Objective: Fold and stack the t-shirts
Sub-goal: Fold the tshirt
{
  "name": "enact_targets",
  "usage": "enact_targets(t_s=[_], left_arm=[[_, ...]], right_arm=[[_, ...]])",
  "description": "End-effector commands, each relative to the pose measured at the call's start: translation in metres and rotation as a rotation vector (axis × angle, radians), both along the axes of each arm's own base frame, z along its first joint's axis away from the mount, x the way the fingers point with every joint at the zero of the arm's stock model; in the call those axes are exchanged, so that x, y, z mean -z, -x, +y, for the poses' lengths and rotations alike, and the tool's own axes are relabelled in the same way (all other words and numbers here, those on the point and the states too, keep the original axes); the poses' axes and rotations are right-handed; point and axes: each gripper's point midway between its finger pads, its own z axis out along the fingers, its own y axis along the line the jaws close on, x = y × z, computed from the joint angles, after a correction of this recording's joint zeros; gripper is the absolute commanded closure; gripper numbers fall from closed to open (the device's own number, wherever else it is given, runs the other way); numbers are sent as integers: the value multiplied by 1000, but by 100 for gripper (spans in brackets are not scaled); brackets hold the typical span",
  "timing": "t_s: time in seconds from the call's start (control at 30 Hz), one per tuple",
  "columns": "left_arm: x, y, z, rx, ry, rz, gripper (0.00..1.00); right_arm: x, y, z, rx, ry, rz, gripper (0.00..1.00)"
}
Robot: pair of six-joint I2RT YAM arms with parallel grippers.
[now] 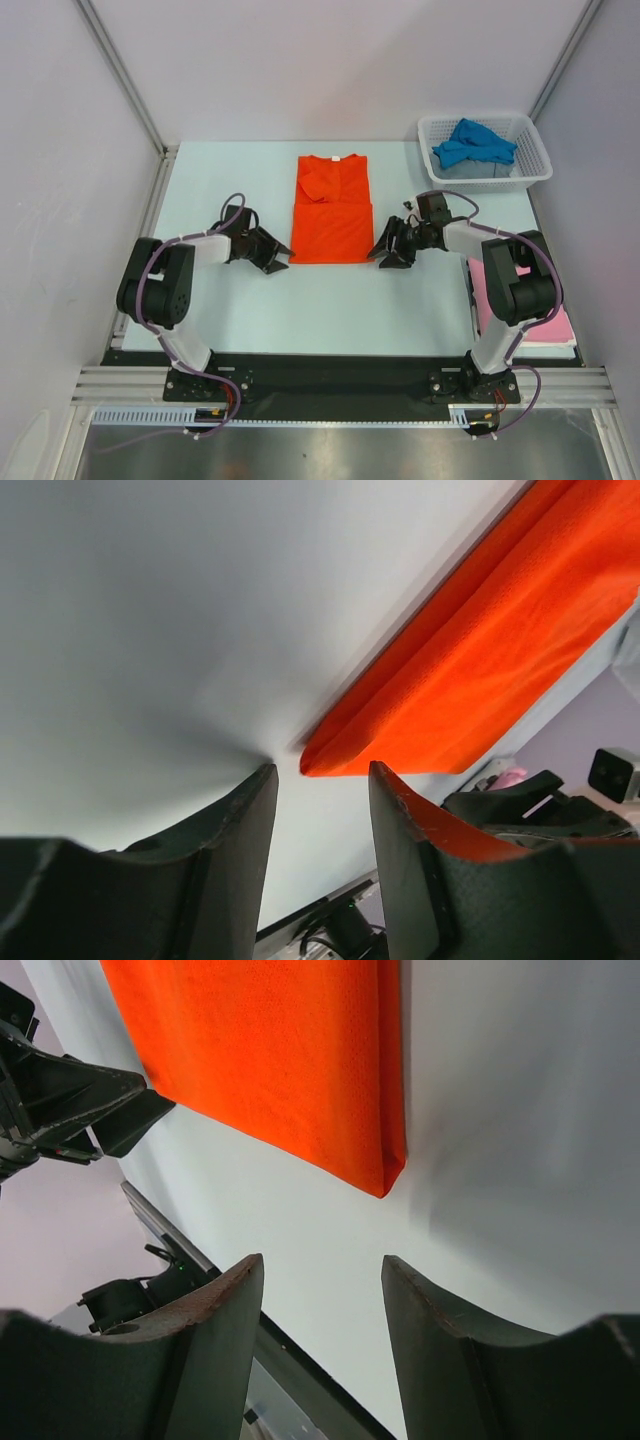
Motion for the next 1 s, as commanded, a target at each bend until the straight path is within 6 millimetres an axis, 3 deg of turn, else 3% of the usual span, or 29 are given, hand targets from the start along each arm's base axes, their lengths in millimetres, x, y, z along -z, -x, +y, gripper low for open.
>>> enact_targets(t_s=[0.0,0.33,0.63,0.77,0.97], left_arm=[[38,13,18,-59,-124,118,51],[52,20,22,-96,-144,189,62],[51,14,21,-65,-152,160,83],[51,16,20,-52,-144,147,94],[52,18,19,-42,-136,143,100]], right_arm=[[-4,-9,-4,15,6,-47,44],[9,-7,-9,48,48,-20,42],[29,-12,-9,179,26,87,39],[35,-22,-6,254,-7,127,46],[45,-28,-9,343,-14,186,52]])
